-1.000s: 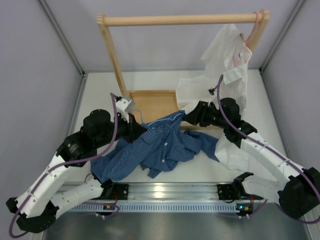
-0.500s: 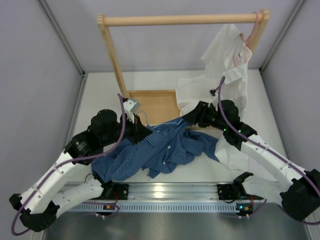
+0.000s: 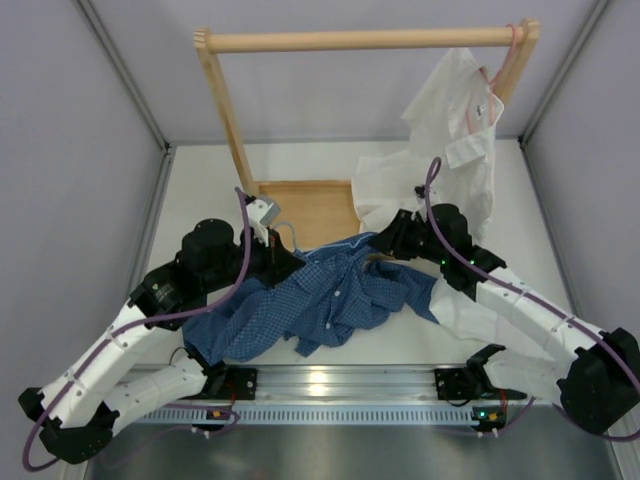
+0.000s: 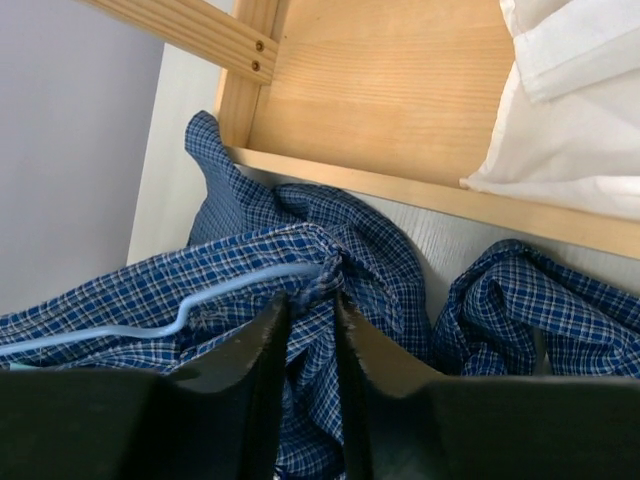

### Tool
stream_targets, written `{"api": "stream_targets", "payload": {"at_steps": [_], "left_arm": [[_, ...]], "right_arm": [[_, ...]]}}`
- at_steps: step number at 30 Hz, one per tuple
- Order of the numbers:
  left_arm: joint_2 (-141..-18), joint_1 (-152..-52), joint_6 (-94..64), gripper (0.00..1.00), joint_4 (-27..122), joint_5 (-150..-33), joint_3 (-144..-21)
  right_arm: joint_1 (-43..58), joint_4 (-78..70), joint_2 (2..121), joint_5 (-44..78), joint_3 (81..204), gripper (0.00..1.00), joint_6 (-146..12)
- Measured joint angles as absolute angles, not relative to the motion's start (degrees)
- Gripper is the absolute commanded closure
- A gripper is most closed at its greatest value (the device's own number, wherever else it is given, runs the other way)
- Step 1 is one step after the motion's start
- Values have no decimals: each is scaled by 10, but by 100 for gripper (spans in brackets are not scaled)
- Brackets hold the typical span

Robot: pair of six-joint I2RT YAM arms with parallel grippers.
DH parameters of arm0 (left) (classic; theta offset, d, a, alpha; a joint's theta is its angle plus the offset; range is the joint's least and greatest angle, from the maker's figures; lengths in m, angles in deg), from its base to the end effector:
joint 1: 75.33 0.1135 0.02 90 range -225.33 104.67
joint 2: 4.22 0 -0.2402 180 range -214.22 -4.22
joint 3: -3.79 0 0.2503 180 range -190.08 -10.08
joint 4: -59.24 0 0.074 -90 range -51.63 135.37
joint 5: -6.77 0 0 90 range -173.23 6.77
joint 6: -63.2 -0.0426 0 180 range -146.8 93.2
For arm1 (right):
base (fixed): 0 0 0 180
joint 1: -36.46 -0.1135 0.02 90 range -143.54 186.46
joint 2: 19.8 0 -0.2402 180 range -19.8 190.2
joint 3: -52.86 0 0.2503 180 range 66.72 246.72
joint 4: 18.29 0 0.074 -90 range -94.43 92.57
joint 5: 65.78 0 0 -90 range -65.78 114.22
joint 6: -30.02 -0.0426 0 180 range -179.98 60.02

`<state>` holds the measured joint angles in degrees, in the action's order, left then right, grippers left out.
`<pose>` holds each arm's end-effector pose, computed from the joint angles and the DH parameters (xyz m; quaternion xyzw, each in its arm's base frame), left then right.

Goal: Place the shirt on the hanger

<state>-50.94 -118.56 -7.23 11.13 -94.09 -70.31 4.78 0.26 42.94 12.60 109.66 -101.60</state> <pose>0.1300 -0.1332 0.3625 0.2206 0.7907 -0.3612 0.4424 0.2204 0.1461 0.2531 0.0179 0.8383 0.3896 0.3810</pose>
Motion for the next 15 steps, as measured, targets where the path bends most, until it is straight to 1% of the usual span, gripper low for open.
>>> {"api": "stream_targets", "payload": {"at_steps": [1,4,15], "left_arm": [[-509,-1186,-72,100,111,-941,-703],[-507,-1186,-73,100,112,-940,-703],[-501,-1186,-74,100,120,-938,-696]], "right_arm": [[47,2,430,126,1095,87,-1016],[47,3,430,126,1094,100,-1017],[44,-21,405,163,1063,100,-1030]]}}
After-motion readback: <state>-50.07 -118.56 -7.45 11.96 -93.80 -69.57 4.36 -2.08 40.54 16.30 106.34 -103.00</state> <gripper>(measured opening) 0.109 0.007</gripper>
